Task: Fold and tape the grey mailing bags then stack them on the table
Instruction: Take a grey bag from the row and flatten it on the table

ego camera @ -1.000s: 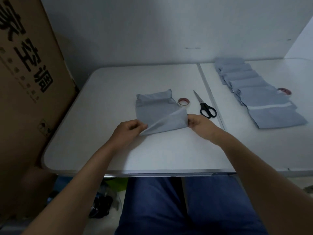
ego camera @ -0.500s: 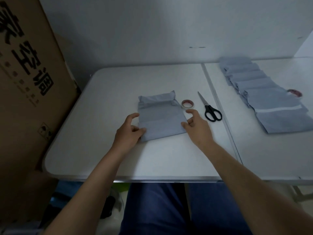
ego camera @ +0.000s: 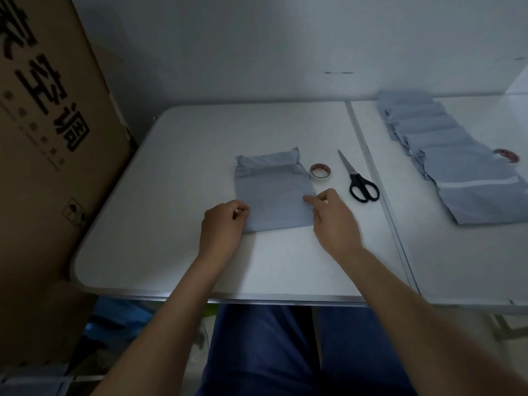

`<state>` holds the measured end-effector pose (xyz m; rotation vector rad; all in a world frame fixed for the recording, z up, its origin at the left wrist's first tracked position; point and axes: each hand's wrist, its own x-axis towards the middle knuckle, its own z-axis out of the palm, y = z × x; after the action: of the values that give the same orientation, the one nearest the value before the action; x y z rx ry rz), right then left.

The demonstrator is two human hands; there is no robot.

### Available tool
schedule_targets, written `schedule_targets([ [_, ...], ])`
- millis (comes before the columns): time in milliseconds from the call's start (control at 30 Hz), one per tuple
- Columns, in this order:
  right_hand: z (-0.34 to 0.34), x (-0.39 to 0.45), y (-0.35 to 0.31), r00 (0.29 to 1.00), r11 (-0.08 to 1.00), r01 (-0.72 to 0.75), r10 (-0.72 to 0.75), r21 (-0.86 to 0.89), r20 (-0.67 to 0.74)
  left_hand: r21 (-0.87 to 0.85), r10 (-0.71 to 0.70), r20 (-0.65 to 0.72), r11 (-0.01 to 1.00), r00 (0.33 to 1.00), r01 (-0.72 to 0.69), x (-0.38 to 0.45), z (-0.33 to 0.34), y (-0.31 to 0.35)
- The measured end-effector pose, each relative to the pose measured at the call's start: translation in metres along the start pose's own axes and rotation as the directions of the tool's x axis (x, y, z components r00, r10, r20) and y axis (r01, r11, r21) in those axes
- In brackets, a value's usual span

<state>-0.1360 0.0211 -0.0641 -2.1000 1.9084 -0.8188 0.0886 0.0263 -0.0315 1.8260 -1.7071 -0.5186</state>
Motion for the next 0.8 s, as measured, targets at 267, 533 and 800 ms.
schedule_targets([
  [267,0.001,-0.002,-0.005,1.0,0.983,-0.003,-0.001,-0.183,-0.024,0.168,0.088,0.06,0.981,0.994,-0.097,0.0,0.006,0.0],
  [533,-0.002,-0.003,0.007,0.998,0.978,-0.028,0.014,-0.206,-0.066,0.338,0.117,0.064,0.932,0.991,-0.132,-0.009,0.01,-0.004],
  [800,-0.009,0.002,-0.03,0.987,0.987,0.146,-0.141,0.064,-0.073,0.375,0.173,0.019,0.912,0.985,-0.167,-0.012,0.01,-0.006],
])
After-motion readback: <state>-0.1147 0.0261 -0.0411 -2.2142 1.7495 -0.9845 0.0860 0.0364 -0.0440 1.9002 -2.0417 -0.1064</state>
